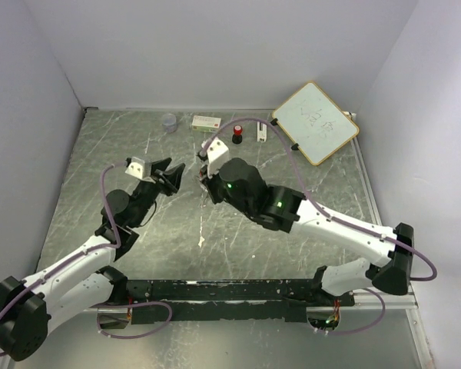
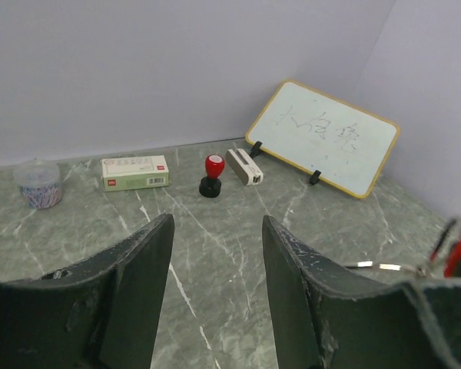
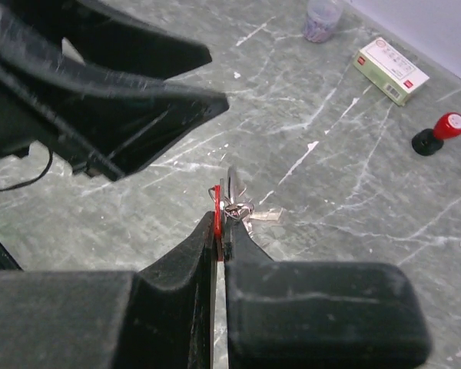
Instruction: Remove the keys from the keyring
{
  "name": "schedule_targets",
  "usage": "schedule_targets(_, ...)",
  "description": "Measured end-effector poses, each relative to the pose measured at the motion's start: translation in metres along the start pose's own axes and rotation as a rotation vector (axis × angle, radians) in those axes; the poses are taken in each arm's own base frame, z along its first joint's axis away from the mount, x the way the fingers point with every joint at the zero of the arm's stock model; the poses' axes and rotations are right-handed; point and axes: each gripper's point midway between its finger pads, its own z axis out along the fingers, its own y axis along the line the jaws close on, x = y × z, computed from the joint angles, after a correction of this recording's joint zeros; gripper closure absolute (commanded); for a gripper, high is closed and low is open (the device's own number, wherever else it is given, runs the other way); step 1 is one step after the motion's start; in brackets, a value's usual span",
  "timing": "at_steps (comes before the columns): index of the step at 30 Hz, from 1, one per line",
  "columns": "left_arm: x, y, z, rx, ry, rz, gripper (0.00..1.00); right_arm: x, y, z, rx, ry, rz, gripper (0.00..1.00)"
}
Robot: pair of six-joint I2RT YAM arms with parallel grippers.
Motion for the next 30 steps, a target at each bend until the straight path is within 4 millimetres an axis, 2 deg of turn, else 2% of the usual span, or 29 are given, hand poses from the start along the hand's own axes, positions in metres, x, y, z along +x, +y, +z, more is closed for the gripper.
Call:
schedule_targets(5, -0.002, -0.009, -0.012, 0.064, -0.039, 0.009, 0.40, -0.008, 0.001, 0.001, 0.023, 0.129, -0.004, 1.00)
schedule_targets(12, -0.016, -0.027, -0.025, 0.170, -0.115, 0.022, 0.38, 0.011, 0.009, -0.011, -0.034, 0.253, -0.010, 1.00)
schedule_targets(15, -0.020, -0.036, -0.030, 0.228, -0.139, 0.036, 0.33, 0.012, 0.011, -0.015, -0.049, 0.264, -0.012, 1.00)
schedule_targets(17, -0.023, -0.045, -0.032, 0.278, -0.148, 0.050, 0.27, 0.011, 0.011, -0.016, -0.056, 0.261, -0.013, 1.00)
schedule_targets(21, -0.021, -0.061, -0.036, 0.380, -0.150, 0.073, 0.07, 0.012, 0.014, -0.016, -0.072, 0.263, -0.020, 1.00)
schedule_targets(22, -0.019, -0.066, -0.037, 0.408, -0.146, 0.078, 0.05, 0.012, 0.014, -0.016, -0.077, 0.263, -0.023, 1.00)
schedule_targets(25, -0.013, -0.076, -0.039, 0.476, -0.132, 0.091, 0.02, 0.012, 0.014, -0.018, -0.085, 0.271, -0.036, 1.00)
schedule_targets(30, -0.006, -0.087, -0.043, 0.555, -0.118, 0.103, 0.03, 0.012, 0.015, -0.020, -0.098, 0.277, -0.050, 1.00)
